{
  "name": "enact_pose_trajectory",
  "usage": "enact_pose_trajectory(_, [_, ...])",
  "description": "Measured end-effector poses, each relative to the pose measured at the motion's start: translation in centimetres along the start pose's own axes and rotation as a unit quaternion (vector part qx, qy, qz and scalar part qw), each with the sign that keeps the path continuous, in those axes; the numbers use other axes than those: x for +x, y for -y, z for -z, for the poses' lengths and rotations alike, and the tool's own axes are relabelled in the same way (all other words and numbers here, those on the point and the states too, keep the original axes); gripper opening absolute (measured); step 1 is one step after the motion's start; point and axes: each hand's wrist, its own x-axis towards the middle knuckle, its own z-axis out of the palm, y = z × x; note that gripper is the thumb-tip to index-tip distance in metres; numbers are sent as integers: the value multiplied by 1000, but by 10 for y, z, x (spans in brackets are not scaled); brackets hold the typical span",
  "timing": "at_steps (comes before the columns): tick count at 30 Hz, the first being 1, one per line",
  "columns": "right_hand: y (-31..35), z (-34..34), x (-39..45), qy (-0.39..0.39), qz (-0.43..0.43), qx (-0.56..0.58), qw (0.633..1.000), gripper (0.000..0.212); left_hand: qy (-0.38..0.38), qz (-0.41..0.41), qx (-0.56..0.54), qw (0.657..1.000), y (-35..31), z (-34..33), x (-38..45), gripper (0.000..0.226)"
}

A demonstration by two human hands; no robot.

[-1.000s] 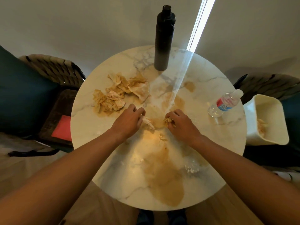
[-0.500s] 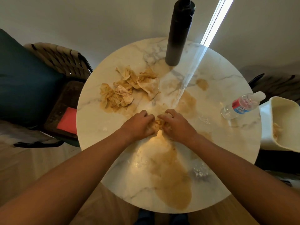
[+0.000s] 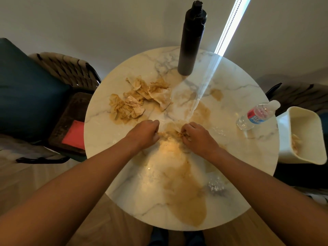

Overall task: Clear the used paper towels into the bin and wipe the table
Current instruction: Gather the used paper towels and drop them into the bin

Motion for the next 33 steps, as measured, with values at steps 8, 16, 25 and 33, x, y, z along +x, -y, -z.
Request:
enact_pose_trajectory(8, [2, 38, -30, -60, -16, 4, 998, 16, -23, -36, 26, 999, -30, 23, -1, 8])
enact_pose_trajectory(16, [-19, 75, -80, -110, -51, -3, 993, 17, -84, -129, 111, 982, -94, 23, 14, 10])
enact_pose_trajectory(25, [-72, 123, -157, -153, -110, -19, 982, 14, -10, -194, 45, 980, -193, 1, 43, 9])
enact_pose_trajectory(33, [-128, 163, -218, -176, -167, -26, 970, 13, 28, -245, 67, 967, -281, -31, 75, 15])
